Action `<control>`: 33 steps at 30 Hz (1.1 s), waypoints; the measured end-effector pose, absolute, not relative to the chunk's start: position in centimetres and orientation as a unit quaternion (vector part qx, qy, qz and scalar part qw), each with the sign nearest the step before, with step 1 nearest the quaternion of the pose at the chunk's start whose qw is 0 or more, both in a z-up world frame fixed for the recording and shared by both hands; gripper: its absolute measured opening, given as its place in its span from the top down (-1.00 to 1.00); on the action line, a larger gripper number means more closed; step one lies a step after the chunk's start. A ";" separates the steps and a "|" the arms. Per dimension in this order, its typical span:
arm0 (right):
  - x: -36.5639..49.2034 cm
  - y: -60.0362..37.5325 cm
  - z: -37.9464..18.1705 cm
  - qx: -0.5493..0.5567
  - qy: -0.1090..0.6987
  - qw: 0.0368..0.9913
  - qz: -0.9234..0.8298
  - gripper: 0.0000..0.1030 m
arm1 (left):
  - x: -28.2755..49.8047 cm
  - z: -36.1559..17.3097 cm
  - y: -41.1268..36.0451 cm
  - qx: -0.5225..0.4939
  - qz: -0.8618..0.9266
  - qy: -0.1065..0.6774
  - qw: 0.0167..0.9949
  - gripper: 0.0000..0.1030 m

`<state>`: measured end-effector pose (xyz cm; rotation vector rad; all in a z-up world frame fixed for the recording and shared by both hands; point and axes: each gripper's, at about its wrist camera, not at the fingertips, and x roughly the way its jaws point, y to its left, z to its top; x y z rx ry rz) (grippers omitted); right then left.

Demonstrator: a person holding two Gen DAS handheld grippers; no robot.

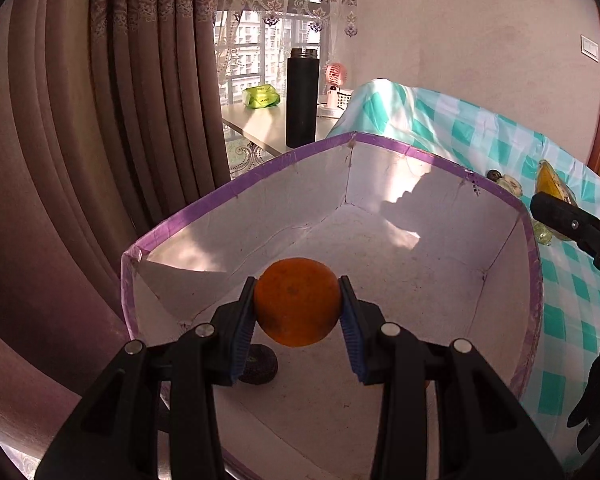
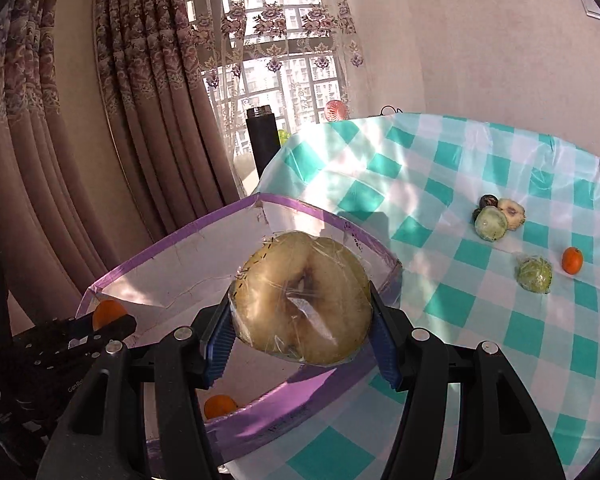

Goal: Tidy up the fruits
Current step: 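Open the left gripper to drop the orange while the right gripper releases the wrapped fruit in the box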

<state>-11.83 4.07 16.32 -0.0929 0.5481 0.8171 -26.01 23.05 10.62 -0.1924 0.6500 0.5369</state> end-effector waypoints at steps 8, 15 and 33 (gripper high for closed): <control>-12.7 11.9 14.2 -0.197 0.294 0.857 0.375 -0.13 | -25.7 9.7 24.0 -0.093 0.263 0.345 0.896 0.23; -13.3 15.5 10.7 -0.291 0.339 0.816 0.366 -0.13 | -25.3 9.0 24.1 -0.080 0.262 0.360 0.892 0.22; -12.0 15.8 9.8 -0.299 0.396 0.797 0.344 -0.15 | -23.8 8.5 24.1 -0.062 0.260 0.393 0.880 -0.26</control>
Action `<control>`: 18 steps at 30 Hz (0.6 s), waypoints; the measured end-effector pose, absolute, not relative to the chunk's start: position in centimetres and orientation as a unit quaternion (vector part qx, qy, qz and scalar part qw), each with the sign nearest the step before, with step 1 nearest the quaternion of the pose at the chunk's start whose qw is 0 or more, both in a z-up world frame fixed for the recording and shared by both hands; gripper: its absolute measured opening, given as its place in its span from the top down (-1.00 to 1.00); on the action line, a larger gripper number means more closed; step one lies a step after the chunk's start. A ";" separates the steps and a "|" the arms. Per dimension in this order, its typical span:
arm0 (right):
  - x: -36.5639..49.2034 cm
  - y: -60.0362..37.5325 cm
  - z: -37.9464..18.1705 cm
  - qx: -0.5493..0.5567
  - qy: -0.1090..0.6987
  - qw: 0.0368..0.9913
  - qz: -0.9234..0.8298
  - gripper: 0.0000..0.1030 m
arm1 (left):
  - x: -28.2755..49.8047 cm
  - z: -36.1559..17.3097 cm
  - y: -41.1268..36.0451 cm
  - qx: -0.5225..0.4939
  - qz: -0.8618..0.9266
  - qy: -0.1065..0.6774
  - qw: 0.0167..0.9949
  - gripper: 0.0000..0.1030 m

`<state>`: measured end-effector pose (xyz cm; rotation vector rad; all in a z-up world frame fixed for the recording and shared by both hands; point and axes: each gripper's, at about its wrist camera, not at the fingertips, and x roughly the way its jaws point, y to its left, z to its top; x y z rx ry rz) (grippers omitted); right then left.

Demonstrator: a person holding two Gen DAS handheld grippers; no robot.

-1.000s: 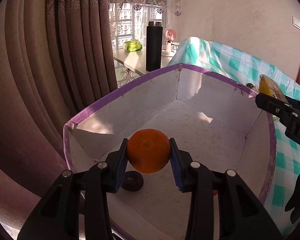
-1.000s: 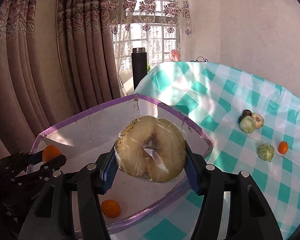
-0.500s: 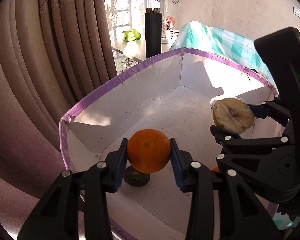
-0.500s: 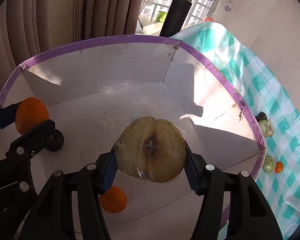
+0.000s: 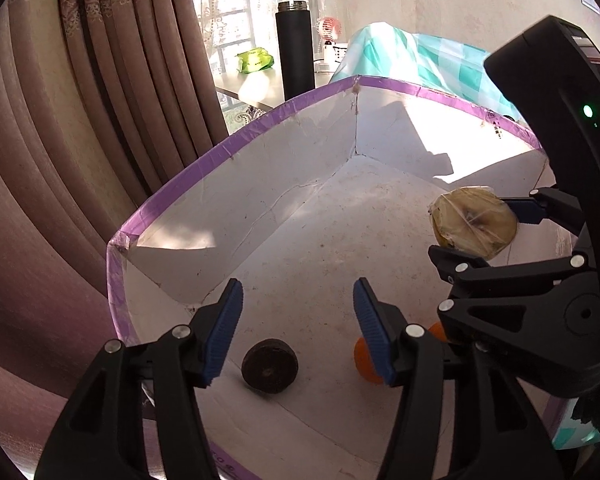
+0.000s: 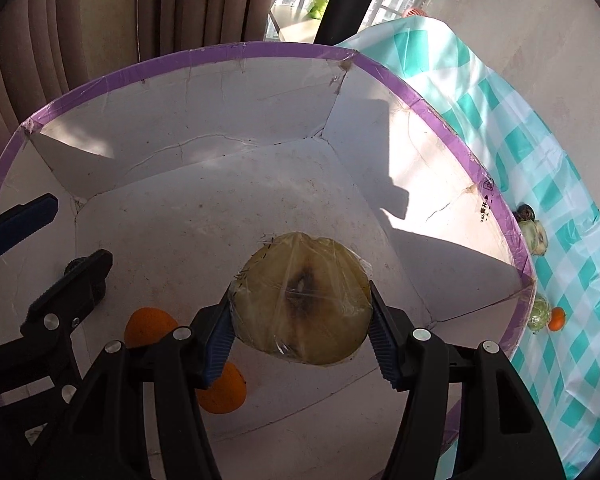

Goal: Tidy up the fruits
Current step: 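Open the left gripper to drop the orange while the right gripper releases the wrapped fruit in the box, then move both grippers back over the remaining fruits on the table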

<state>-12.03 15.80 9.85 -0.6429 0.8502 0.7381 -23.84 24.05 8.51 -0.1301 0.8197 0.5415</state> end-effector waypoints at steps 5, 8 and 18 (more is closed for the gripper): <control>-11.8 15.1 10.4 -0.290 0.378 0.814 0.332 -0.46 | -24.4 8.9 24.8 -0.085 0.254 0.381 0.885 -0.66; -11.8 15.0 10.4 -0.289 0.371 0.820 0.326 -0.47 | -24.4 9.0 24.7 -0.080 0.260 0.378 0.885 -0.72; -12.1 14.7 10.7 -0.289 0.347 0.832 0.323 -0.47 | -24.7 9.0 24.7 -0.075 0.269 0.374 0.885 -0.88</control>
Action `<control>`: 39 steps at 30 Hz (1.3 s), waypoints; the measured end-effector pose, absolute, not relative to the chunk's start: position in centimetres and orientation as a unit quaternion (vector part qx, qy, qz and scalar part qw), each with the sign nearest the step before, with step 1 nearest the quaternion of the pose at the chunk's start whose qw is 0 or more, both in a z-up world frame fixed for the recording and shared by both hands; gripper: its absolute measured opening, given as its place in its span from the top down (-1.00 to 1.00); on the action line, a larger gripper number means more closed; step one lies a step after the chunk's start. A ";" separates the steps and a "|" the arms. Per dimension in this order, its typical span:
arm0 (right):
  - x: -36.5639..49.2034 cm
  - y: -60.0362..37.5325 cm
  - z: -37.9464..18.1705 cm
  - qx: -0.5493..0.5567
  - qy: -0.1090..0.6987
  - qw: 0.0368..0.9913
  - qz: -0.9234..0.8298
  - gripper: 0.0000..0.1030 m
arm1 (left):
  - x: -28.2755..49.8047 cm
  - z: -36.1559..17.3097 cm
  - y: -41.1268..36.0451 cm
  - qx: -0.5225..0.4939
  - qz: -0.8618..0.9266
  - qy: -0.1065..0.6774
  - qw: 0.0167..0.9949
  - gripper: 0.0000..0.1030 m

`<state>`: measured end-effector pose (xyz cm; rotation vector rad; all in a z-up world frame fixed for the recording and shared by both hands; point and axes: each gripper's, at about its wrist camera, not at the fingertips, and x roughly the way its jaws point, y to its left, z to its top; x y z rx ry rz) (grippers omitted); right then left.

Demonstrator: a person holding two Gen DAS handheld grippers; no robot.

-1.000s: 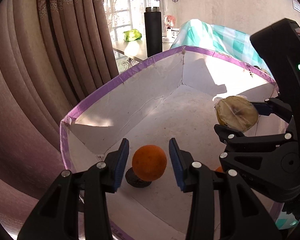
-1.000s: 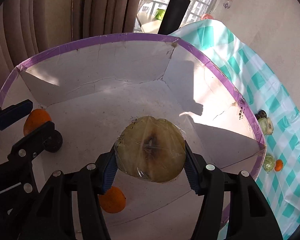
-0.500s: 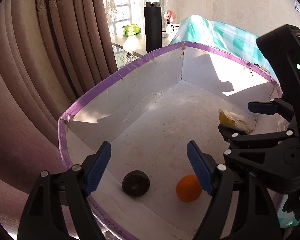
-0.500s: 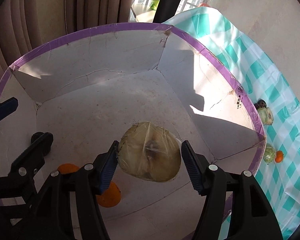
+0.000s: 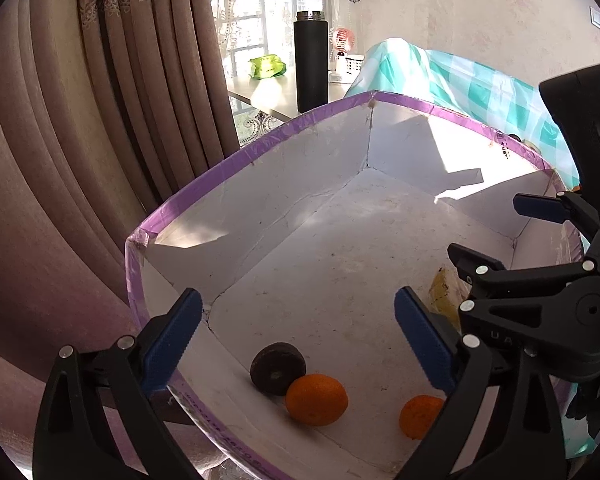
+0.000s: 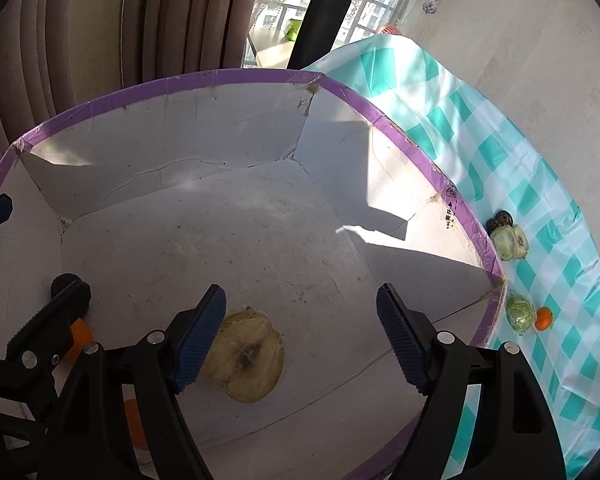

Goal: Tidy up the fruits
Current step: 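Move both grippers back over the remaining fruits on the table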

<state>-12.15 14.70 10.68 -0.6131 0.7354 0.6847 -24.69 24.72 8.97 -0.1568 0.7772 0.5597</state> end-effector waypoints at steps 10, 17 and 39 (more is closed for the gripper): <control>-12.5 14.1 11.1 -0.271 0.319 0.846 0.329 -0.49 | -24.5 8.6 24.6 -0.060 0.278 0.384 0.878 -0.89; -12.0 12.1 11.5 -0.197 0.307 0.857 0.365 -0.70 | -24.2 7.6 23.7 -0.006 0.320 0.394 0.861 -0.96; 3.2 -18.8 6.4 0.054 0.364 0.929 0.042 -0.71 | -18.0 14.3 3.9 -0.020 -0.020 0.242 0.970 -0.96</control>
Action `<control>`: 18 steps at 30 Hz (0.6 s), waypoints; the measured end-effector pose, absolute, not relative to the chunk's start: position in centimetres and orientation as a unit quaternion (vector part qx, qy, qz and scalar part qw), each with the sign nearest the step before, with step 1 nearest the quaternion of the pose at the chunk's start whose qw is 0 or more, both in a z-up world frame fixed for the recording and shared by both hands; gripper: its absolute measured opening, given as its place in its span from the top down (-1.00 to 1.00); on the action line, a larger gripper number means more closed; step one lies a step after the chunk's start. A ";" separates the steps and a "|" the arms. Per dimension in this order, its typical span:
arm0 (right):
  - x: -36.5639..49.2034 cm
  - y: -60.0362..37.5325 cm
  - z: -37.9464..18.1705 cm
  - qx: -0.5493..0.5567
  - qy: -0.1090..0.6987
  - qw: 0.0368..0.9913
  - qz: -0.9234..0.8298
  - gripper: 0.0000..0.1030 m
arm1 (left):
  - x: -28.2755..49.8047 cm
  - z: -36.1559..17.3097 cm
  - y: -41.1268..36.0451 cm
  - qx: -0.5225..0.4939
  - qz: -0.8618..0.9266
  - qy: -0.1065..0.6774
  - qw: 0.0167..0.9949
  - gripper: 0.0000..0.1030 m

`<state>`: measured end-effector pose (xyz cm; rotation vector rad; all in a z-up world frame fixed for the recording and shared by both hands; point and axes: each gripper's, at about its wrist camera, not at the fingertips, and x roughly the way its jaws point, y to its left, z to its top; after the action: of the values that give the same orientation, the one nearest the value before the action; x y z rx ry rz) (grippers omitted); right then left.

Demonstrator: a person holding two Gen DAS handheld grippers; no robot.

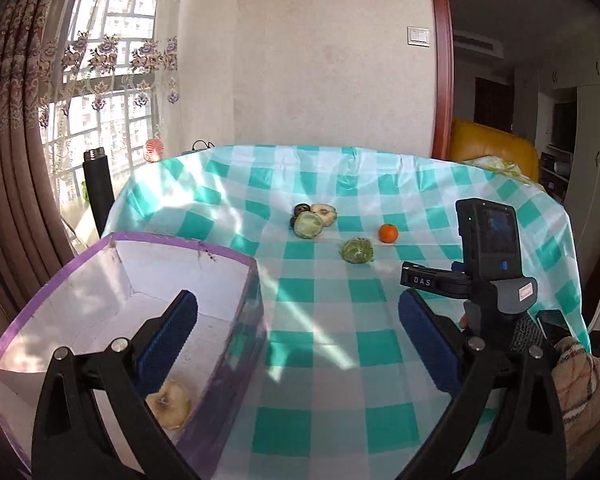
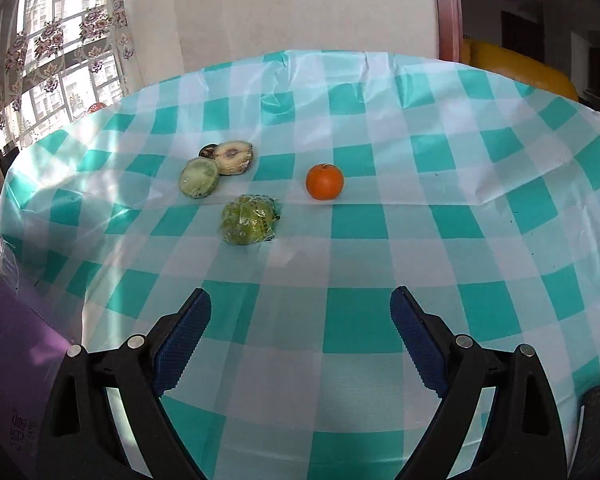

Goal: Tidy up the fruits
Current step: 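Move both grippers back over the remaining fruits on the table, then close the right gripper on the orange while the left gripper grasps the wrapped green fruit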

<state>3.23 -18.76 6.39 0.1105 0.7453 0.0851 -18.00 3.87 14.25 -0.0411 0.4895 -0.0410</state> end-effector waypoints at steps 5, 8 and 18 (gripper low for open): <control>6.1 -21.6 4.4 0.055 0.392 0.918 0.012 -0.71 | -8.1 8.7 0.3 -0.103 -0.061 0.333 0.935 -0.96; 8.1 -21.8 3.7 0.054 0.407 0.912 0.018 -0.71 | -3.3 5.4 0.3 -0.158 -0.056 0.363 0.917 -0.95; 15.2 -19.8 4.0 0.034 0.406 0.912 0.050 -0.71 | 3.1 1.3 -0.7 -0.172 -0.049 0.391 0.903 -0.95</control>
<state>15.24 -19.80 4.00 0.0706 0.8357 0.1025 3.13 -0.69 1.32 -0.3553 0.8090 -0.1020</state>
